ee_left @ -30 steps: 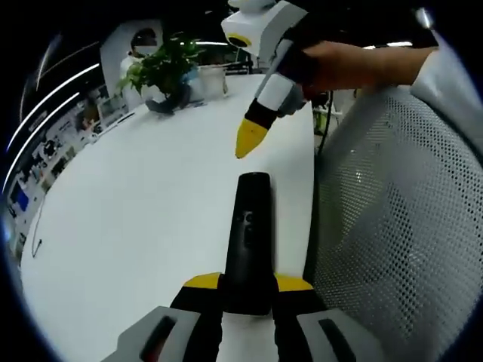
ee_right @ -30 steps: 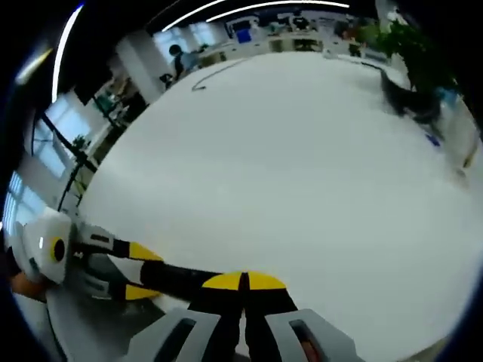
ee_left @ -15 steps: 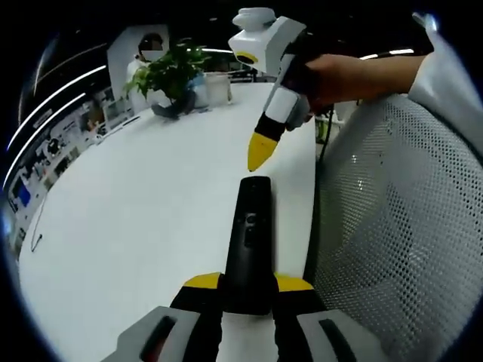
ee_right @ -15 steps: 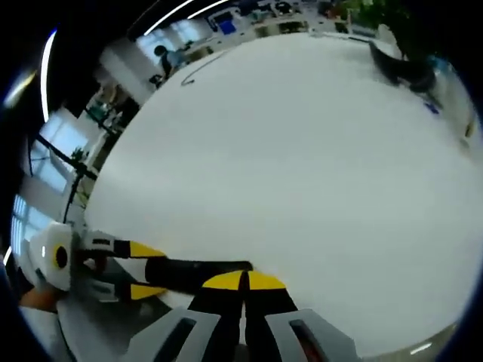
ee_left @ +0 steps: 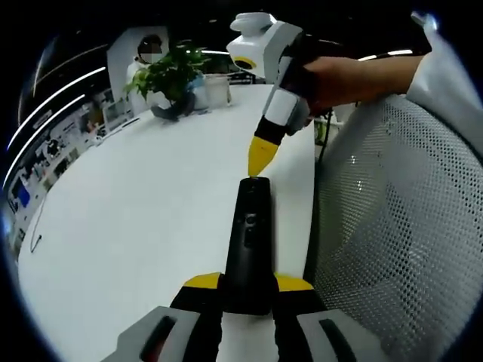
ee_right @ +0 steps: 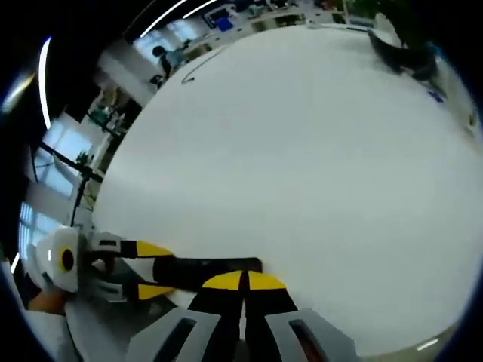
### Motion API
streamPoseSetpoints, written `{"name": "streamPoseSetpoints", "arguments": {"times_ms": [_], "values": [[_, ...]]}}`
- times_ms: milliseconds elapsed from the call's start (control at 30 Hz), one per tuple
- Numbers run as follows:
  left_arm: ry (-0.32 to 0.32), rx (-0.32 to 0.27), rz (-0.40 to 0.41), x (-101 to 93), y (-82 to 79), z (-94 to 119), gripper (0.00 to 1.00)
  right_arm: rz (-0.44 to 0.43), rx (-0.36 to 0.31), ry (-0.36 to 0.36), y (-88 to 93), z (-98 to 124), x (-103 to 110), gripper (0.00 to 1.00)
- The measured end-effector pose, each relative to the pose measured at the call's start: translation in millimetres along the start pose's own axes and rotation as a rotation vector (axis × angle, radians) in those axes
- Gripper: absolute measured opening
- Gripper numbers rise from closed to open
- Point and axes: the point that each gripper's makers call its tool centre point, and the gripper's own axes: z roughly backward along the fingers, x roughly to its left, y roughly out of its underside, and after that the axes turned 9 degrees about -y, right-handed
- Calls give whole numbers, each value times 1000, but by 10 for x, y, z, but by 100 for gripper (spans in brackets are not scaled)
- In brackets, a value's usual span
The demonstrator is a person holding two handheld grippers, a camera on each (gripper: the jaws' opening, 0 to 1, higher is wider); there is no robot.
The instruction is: Press the specified remote control buttons in sequence, fully releasing each button before pressing the next.
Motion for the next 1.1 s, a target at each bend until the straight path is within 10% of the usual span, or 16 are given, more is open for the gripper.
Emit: {"name": "streamPoseSetpoints", "arguments": {"times_ms": [833, 1100], "values": [[-21, 19, 2, 15, 53, 64, 24, 39, 4, 22, 13, -34, -6, 0], [-20, 33, 13, 16, 64, 80, 24, 74, 134, 106, 11, -56, -22, 0]]}}
